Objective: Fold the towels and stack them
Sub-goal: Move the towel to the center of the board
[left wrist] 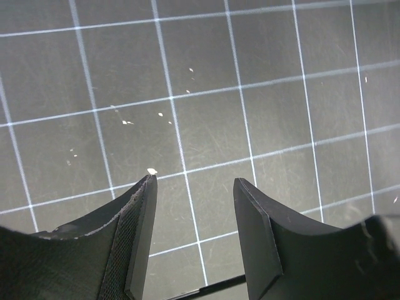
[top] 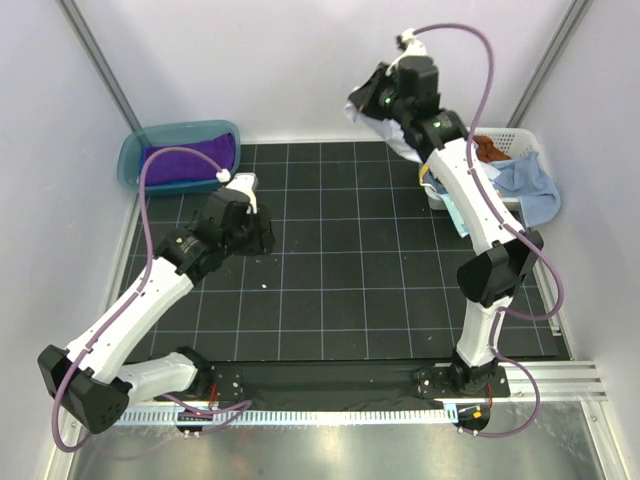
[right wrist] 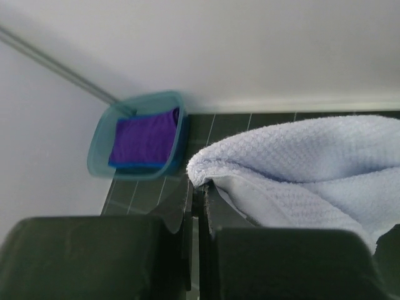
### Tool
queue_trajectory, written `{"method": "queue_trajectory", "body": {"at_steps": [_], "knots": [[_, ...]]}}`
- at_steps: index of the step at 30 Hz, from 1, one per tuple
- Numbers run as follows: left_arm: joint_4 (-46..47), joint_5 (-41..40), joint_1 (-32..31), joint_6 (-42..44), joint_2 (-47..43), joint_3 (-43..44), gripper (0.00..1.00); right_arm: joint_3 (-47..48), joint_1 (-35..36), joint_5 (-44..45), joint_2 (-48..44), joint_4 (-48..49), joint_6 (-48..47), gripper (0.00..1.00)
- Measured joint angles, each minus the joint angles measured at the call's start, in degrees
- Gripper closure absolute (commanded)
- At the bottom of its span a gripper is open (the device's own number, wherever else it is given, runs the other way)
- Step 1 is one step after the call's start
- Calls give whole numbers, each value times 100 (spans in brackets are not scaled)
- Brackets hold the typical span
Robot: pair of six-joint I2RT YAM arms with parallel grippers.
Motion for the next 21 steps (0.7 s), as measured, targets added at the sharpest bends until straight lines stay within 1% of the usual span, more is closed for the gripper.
{"method": "queue_trajectory", "body": {"at_steps": [3,9,12,16,19,20,21], "knots": [[7,22,247,-120,-103,-2,44,-839,382,-55,-275,166,-50,99],[17,20,660,-358,-306,-22,41,-2957,1329,35,-977,549,-92,99],[24,26,817,-474,-358,-50,40,-4017,2033,251,-1381,789,-98,99],[98,133,870,-601,-317,-166,40,-5633,2964,385,-1980,1106,90,99],[208,319,870,-680,-199,-317,39,-6229,3650,710,-2092,1010,219,99],[289,407,870,-730,-151,-407,39,-6336,3901,857,-2092,964,280,97],[348,490,870,-761,-105,-501,39,-6430,4153,997,-2100,916,337,86]]}}
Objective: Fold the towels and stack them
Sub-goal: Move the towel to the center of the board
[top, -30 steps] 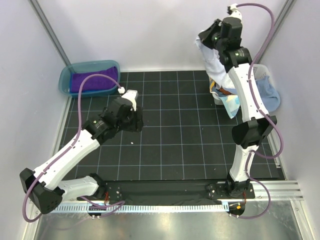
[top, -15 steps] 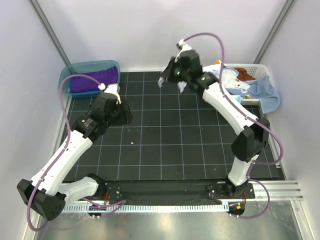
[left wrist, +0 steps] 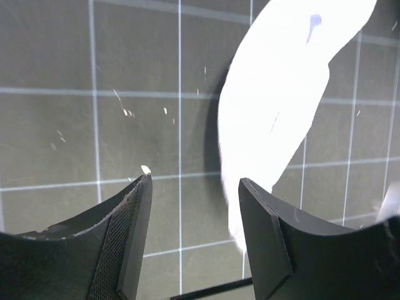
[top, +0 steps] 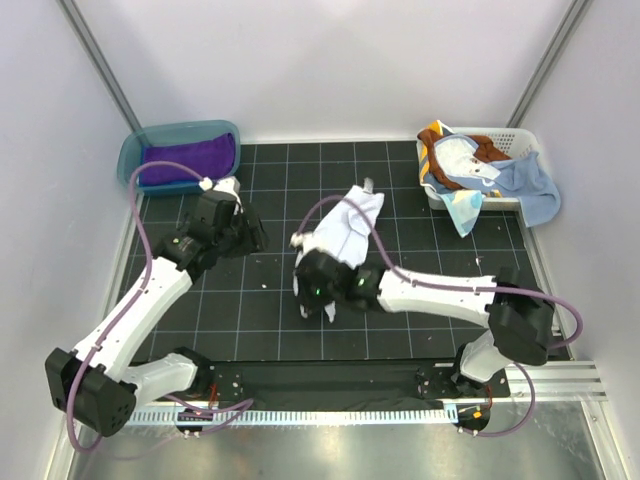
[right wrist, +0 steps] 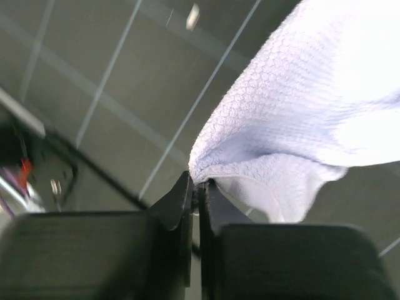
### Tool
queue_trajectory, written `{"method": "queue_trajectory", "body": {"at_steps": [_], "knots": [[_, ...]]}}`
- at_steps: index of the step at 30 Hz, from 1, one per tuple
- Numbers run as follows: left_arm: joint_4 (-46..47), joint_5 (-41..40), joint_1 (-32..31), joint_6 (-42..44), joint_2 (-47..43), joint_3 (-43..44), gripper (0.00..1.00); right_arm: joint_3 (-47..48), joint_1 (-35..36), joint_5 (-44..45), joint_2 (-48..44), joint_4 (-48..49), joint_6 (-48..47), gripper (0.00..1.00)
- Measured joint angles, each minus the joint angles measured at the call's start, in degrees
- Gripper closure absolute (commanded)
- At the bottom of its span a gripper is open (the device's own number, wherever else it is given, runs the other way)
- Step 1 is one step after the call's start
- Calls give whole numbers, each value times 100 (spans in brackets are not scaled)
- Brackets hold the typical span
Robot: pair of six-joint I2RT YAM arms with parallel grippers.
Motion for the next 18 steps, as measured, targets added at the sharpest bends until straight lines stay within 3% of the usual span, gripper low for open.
{"method": "queue_trajectory", "body": {"at_steps": [6,10,13,18], "knots": [[299,597,-15,-164,225,-634,37,-483,1335,531,-227,-378,411,54],[463,695,-170,-258,566,-745,37,-686,1495,957,-756,-859,616,40],[645,675,-407,-315,1008,-649,37,-695,1051,1373,-1394,-1209,638,41],[890,452,-573,-308,2236,177,39,-468,-1279,1545,-1757,-1276,306,41]]}}
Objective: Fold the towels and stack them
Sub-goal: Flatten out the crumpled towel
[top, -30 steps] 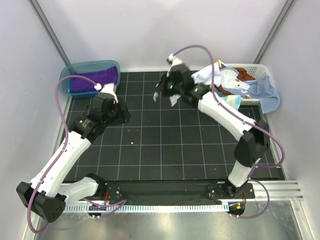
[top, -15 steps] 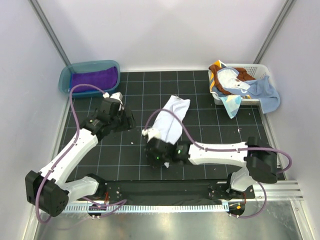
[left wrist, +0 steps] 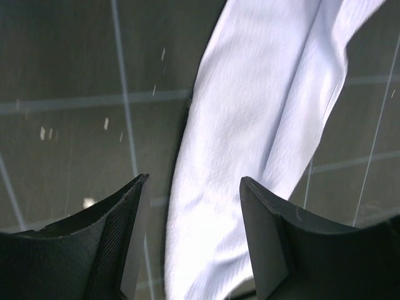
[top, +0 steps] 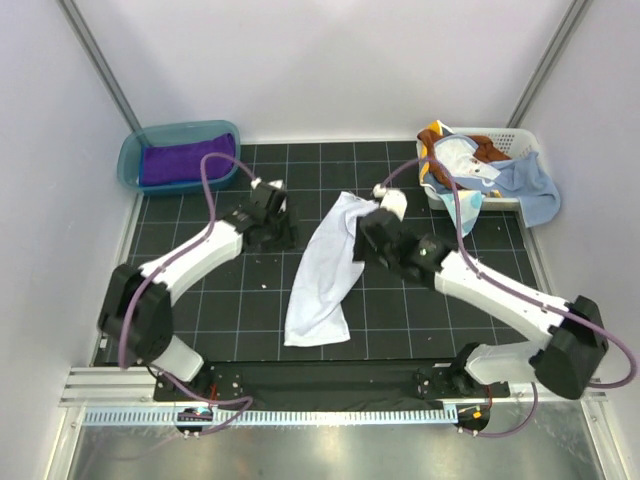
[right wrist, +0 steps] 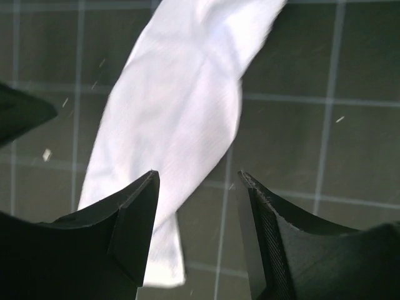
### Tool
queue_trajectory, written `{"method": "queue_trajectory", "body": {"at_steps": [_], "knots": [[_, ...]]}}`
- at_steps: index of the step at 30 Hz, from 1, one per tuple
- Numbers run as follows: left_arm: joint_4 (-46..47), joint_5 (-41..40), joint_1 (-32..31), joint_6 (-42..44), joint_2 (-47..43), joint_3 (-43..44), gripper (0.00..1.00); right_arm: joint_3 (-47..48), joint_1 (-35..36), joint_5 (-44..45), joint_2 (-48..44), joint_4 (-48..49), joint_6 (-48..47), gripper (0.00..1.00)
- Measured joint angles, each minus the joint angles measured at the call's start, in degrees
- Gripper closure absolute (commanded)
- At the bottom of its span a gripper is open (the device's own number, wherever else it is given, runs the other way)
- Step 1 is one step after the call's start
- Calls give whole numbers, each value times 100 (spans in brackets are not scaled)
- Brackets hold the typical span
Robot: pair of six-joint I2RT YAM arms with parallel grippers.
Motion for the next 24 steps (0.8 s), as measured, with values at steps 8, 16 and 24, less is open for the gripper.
{"method": "queue_trajectory", "body": {"at_steps": [8,16,24], "knots": [[240,-122,9,605,2229,1974,40,1515,-1228,-262,2243,400,-820,43],[-46,-94,9,826,3233,2356,39,1851,-1655,-664,3762,638,-1285,48],[365,140,-9,691,2929,1814,50,1646,-1729,-743,3888,876,-1252,74]]}}
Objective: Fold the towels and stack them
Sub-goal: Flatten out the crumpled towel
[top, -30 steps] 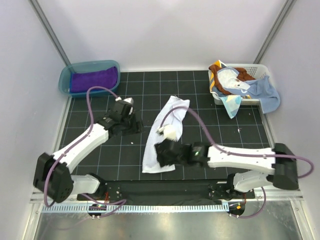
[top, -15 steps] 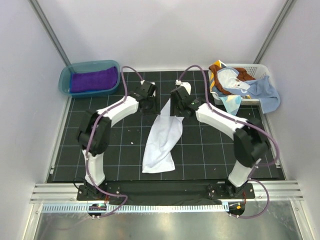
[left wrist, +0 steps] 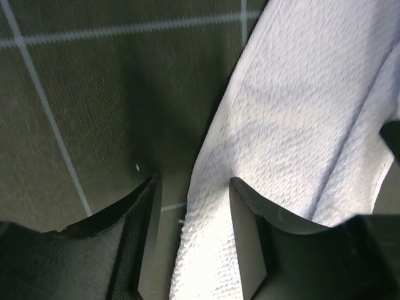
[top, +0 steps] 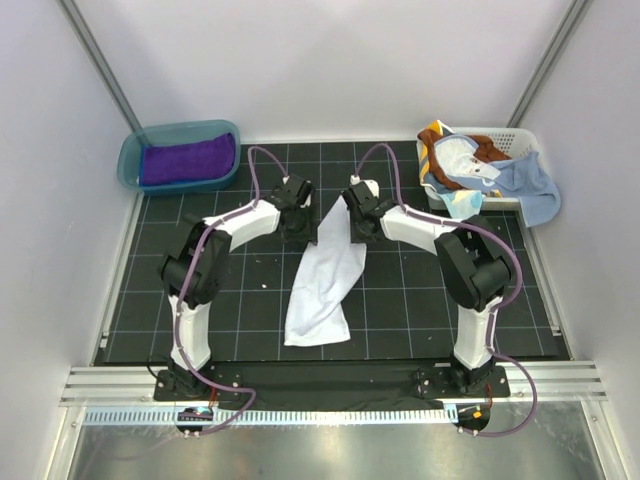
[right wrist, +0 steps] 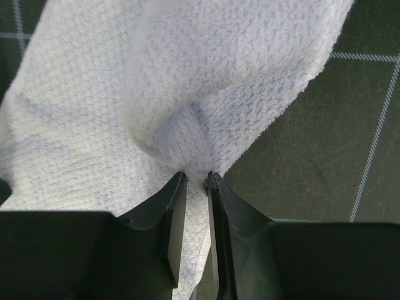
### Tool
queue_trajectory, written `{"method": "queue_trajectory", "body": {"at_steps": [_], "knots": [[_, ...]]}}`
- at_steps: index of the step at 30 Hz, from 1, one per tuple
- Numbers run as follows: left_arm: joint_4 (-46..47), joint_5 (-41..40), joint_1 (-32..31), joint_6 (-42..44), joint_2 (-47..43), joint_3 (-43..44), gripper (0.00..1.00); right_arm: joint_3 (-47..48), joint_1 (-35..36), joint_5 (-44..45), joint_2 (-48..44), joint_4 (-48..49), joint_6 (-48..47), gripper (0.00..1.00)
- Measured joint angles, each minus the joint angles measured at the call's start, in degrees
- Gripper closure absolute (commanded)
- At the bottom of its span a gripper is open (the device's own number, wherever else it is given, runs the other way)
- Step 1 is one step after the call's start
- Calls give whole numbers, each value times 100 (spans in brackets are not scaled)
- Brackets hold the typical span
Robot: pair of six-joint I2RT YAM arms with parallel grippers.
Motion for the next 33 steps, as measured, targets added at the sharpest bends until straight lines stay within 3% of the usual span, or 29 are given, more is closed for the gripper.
{"method": "queue_trajectory", "body": {"at_steps": [3,4,6,7,10,16,24,29,30,33], "knots": [[120,-9,-50,-98,-140,-264,62,-203,-72,-9,-50,96,66,80],[205,-17,-85,-166,-208,-380,72,-278,-118,-28,-98,131,111,82],[282,-20,-153,-240,-289,-551,81,-404,-240,-92,-199,184,179,83],[352,-35,-199,-280,-339,-647,93,-457,-313,-118,-238,203,212,84],[511,-98,-304,-446,-516,-942,100,-612,-509,-214,-332,293,310,84],[824,-264,-372,-815,-1040,-1690,100,-807,-721,-492,-483,420,363,85],[501,-896,-367,-1193,-2199,-2870,100,-804,-800,-1012,-485,479,361,84],[251,-1034,-367,-1445,-3086,-3449,100,-761,-778,-1493,-483,503,358,76],[205,-1032,-367,-1469,-3206,-3497,97,-761,-769,-1552,-483,501,345,74],[81,-1027,-365,-1482,-3329,-3491,74,-761,-765,-1633,-487,479,308,61]]}}
